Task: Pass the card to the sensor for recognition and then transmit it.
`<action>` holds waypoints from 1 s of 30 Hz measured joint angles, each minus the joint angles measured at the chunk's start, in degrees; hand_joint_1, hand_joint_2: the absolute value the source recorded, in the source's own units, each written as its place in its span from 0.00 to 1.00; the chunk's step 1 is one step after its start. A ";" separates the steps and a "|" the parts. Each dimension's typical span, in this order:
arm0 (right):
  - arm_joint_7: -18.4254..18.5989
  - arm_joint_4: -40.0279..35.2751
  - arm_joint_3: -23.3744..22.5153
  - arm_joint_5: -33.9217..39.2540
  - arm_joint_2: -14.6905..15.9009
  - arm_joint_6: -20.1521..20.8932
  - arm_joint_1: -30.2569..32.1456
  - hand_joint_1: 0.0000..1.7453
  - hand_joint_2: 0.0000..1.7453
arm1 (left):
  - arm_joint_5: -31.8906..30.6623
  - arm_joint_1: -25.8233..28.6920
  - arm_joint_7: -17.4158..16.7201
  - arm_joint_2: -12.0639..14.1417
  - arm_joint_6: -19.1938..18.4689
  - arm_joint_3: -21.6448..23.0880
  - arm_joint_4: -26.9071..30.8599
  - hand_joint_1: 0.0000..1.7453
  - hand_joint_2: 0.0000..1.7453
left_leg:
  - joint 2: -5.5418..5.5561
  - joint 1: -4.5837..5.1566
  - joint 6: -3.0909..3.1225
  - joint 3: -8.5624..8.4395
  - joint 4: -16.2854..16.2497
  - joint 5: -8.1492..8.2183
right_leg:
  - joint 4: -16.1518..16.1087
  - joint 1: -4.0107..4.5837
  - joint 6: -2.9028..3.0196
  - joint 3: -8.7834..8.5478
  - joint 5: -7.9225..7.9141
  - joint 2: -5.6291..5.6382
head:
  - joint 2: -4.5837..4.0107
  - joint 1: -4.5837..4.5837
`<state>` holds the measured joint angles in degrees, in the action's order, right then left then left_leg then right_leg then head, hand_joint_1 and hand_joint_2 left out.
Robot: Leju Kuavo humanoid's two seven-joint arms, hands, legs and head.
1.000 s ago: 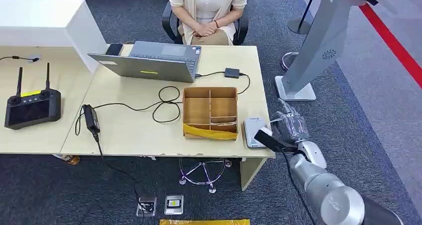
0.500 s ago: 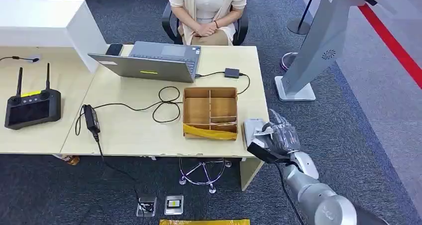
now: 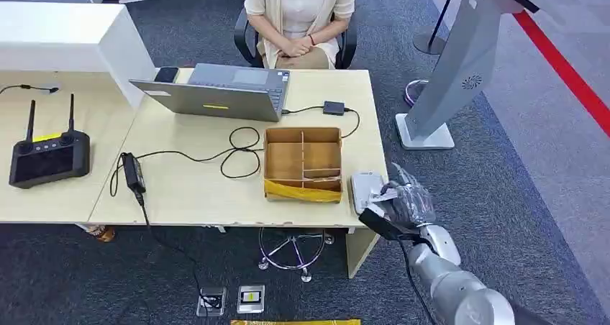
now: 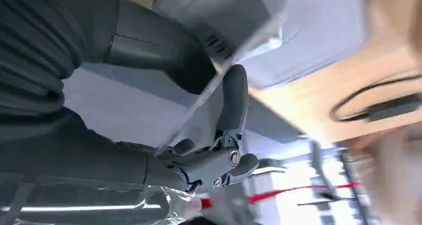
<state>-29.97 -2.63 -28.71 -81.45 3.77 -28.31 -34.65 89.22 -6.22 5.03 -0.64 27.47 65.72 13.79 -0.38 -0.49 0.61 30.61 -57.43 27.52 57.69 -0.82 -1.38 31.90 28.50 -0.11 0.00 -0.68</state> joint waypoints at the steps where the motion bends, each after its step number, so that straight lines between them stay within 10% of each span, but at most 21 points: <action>1: 7.33 -2.75 2.49 7.53 2.81 6.34 4.10 1.00 1.00 | 0.07 0.09 0.02 0.37 0.02 0.00 0.00 0.00 0.00 | 0.07 -0.02 0.29 -0.28 -0.14 0.16 | -0.21 0.04 -0.40 -0.39 0.23 -0.13 | 0.00 0.09; 3: 31.26 -10.96 11.48 31.08 12.27 17.07 10.11 1.00 1.00 | 0.20 0.83 0.00 0.79 0.02 0.17 0.02 0.00 0.00 | 0.09 0.60 0.55 0.59 -0.13 0.05 | 0.44 -0.70 -0.57 -0.16 -0.23 -0.01 | 0.00 -0.96; 5: 60.61 -24.89 24.46 56.42 26.06 13.91 10.44 1.00 1.00 | 0.31 0.96 0.02 0.99 -0.09 0.28 0.00 0.00 0.00 | -0.63 2.19 0.74 3.25 -0.08 0.02 | 1.89 -2.11 -0.80 1.56 -0.37 0.67 | 0.00 -0.77; 7: 73.67 -43.89 35.86 68.63 35.91 6.25 10.04 1.00 1.00 | 0.09 0.42 0.35 1.58 -0.52 0.33 -0.06 0.00 0.00 | -1.01 2.37 0.91 3.35 -0.03 0.06 | 2.13 -2.28 -0.94 1.99 -0.22 0.99 | 0.02 -0.90; 10: 68.43 -71.75 49.94 61.91 38.37 9.48 8.05 1.00 1.00 | -0.28 -0.81 0.52 1.27 -1.33 0.44 0.02 0.00 0.00 | -1.42 1.50 0.83 2.54 -0.16 0.08 | 1.29 -1.58 -0.87 1.81 -0.25 1.28 | 0.00 -0.83; 16: 65.23 -94.07 64.45 49.73 38.70 14.23 5.28 1.00 1.00 | -1.05 -0.22 0.76 0.72 -2.08 1.36 0.31 0.00 0.00 | 1.77 1.00 0.41 2.58 -0.28 -0.97 | 1.36 -1.05 -0.63 1.96 -0.19 -1.79 | 0.00 -0.61; 30: 64.64 -111.75 75.64 50.24 38.68 17.66 3.93 1.00 1.00 | -1.07 -0.28 1.97 1.01 -4.07 1.77 0.28 0.00 0.00 | 0.95 0.89 0.21 2.40 -0.25 -0.74 | 1.33 -0.95 -0.38 1.99 -0.18 -0.91 | 0.00 -0.57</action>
<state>34.66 -114.38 46.93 -31.21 42.45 -10.64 -30.73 88.15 -6.50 6.99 0.37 23.41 67.49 14.08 0.57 0.39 0.83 33.01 -57.68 26.78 59.02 -1.78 -1.76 33.89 28.32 -1.03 0.00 -1.25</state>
